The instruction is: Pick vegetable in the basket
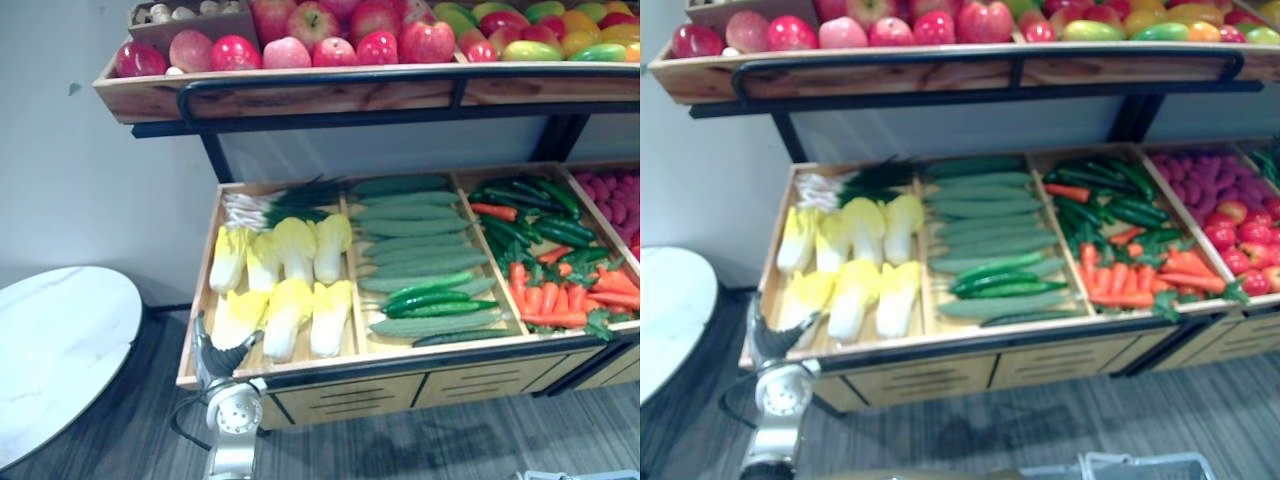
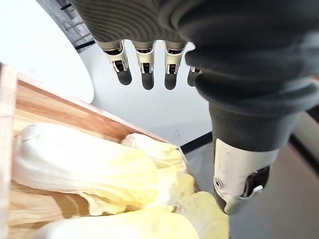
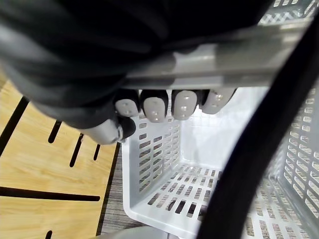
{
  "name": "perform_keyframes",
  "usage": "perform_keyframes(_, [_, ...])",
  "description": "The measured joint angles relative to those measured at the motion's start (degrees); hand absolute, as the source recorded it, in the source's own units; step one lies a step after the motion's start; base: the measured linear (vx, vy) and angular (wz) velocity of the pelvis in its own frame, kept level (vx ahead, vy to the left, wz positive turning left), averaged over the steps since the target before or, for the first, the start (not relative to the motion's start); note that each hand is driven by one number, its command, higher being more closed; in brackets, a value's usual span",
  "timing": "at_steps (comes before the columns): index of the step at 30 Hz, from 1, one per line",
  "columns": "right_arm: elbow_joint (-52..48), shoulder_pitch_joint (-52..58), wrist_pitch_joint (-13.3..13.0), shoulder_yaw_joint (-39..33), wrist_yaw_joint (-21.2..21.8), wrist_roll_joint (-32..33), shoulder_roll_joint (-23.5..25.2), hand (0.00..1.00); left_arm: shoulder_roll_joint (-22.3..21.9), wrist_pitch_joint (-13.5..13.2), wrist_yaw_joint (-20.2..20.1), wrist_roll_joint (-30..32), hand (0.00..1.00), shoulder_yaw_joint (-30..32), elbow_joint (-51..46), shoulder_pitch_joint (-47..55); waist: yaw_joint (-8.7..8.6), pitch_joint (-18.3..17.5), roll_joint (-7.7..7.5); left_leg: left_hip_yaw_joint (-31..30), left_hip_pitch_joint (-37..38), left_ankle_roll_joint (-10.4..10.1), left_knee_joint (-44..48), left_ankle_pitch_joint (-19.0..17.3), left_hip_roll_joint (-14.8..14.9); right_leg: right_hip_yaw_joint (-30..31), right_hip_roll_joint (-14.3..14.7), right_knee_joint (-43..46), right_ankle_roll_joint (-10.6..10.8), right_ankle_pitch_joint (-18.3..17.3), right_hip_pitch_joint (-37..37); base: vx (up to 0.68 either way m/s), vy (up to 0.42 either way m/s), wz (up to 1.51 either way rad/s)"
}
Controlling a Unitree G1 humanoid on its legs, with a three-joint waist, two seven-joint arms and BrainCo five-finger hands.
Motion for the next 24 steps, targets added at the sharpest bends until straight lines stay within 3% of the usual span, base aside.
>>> perform_keyframes(3, [0.0,0.0,0.0,0.0,-0.1,0.0,0.0,1.00,0.0,0.6,1.8,0.0,0.00,1.3,0.5,-0.3,0.07,0.1,0.11,0.6,-0.3,-0.1,0.0,-0.1,0.1,0.4,0.2,-0.8,-0.2,0.2,0.0,0.00,-0.008,-0.07])
perform_keyframes(24, [-0.8,-1.4,-0.2,1.0,-0.3,-1.0,-0.3,1.00,1.5,3.1,3.6,-0.1,0.00,5.2,4.5,-3.9,0.13,2.3,0.13,0.8,-2.2,-0.1,0.0,-0.3,0.0,0.5,0.2,-0.6,-0.1,0.3,-2.1,0.02,0.000,0.00])
